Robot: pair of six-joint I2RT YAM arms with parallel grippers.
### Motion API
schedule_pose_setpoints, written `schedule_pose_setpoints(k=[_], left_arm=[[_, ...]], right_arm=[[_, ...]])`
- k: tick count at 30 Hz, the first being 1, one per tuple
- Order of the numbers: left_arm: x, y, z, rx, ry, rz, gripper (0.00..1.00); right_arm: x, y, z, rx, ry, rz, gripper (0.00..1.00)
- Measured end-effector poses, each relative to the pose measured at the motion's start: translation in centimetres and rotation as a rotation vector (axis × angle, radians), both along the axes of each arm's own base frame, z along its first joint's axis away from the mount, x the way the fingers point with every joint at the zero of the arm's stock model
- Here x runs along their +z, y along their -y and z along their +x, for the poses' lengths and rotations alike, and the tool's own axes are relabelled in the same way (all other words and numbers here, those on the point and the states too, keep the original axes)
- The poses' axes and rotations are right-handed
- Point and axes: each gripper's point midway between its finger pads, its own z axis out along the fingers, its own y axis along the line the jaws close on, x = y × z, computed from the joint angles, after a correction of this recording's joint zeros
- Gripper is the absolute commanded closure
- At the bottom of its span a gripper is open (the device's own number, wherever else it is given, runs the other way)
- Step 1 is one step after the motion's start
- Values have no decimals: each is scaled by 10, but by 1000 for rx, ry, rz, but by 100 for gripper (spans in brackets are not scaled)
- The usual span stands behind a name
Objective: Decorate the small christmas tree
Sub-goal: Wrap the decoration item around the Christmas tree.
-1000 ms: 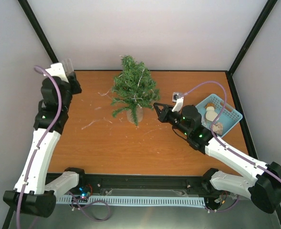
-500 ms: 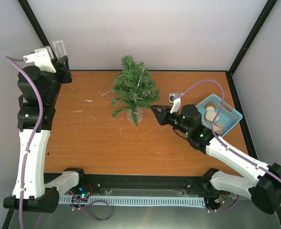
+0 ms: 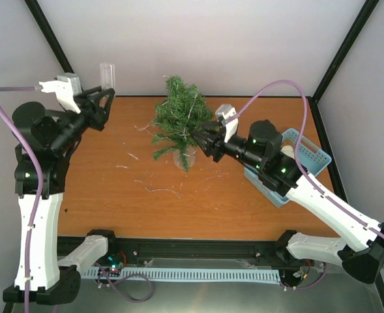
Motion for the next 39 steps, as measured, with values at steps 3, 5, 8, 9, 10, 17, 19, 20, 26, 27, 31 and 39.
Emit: schedule_pose_setpoints(k=[3,5,8,9,10,17,19,20,26,27,31,39], left_arm=[[-7,17,-15,-113,-9,-26,95],[-11,29,-25,-200,-12,-45,95],[-16,44,-35,-316,-10,-61,95],[-19,47,-38,-346,-7,-61,95],[-22,51,-41,-378,-2,-58,95],[-51,67,-48,-526,-2,-39,95],[-55,71,-49,-563,-2,-36,95],[-57,73,-50,-587,2,-32,95],[-62,82,-63,-691,11,-37,95],[-61,83,-65,-707,13,-40,95],[-55,87,-76,-773,31,-50,95],[-51,91,-89,-857,40,-62,96]], right_arm=[[47,-12,-1,33,74,64,46],[73,-24,2,60,105,103,46],[96,-44,6,106,103,159,45],[100,-51,8,115,86,178,45],[103,-56,10,121,68,195,44],[138,-94,13,164,-35,317,38],[145,-103,9,187,-26,324,34],[144,-107,6,200,-13,315,33],[119,-120,-15,342,44,246,29],[114,-123,-20,373,48,236,29],[109,-126,-35,467,62,222,36],[120,-123,-59,590,108,276,44]])
